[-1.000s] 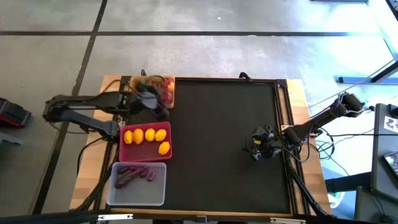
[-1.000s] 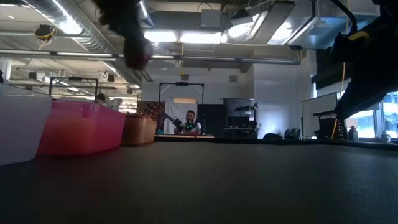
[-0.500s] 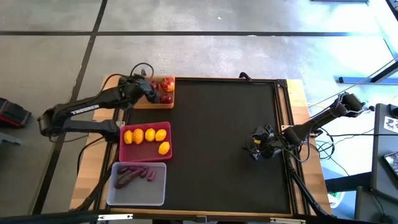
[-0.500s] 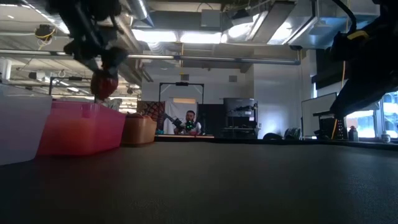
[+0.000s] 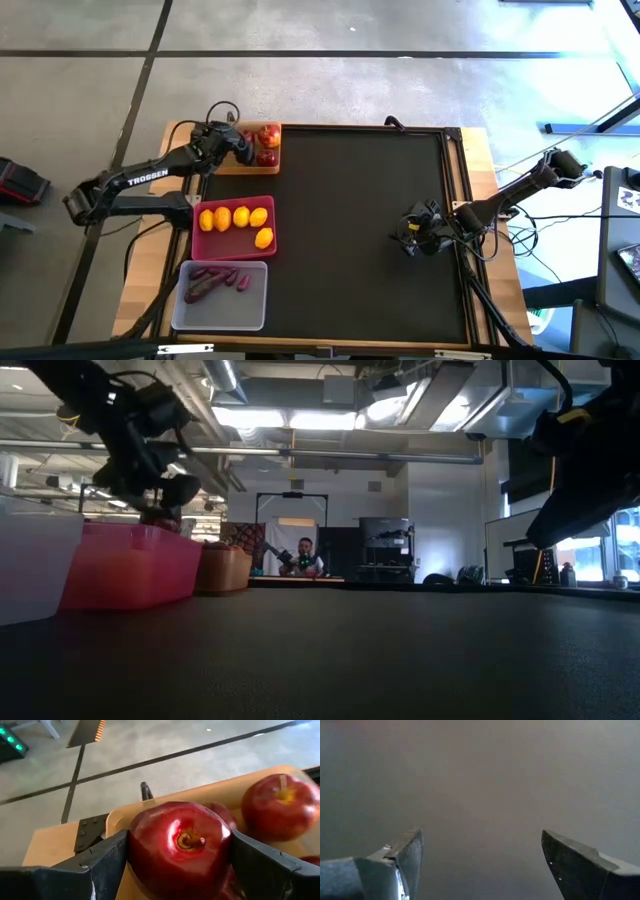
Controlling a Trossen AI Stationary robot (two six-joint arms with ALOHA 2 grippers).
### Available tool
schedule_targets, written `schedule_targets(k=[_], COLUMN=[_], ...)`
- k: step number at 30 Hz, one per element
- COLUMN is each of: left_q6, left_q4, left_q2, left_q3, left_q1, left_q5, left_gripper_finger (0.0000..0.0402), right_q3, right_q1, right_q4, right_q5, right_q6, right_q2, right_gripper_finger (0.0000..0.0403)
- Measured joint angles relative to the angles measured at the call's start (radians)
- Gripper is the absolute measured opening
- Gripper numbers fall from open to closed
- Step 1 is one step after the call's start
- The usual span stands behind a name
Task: Sort produce into baskets
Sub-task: Put the apple into the orange bin
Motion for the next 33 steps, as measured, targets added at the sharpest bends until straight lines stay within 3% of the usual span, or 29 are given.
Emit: schedule_targets(k=[9,25,33], left_q6=[-0.012,-0.031,-0.067], left_q4=[0.119,0.210,0.287], left_q2=[0.003,0.004,0.004], left_q3=[-0.110,-0.197,-0.248], left_q1=[0.066,0.067,0.088], left_q5=[0.003,0.006,0.006], left_gripper_finger=[0.0313,0.0313,0.0343], right_q3=[0.000,0.000,0.000], right_q1=[0.000,0.000,0.000], right_q4=[-0.001,0.002,0.002], right_q5=[0.003,0.003,0.003], right_q6=[0.000,0.000,0.001], right_q2=[0.000,0.000,0.000], right_gripper_finger=[0.0335,0.0335,0.0335])
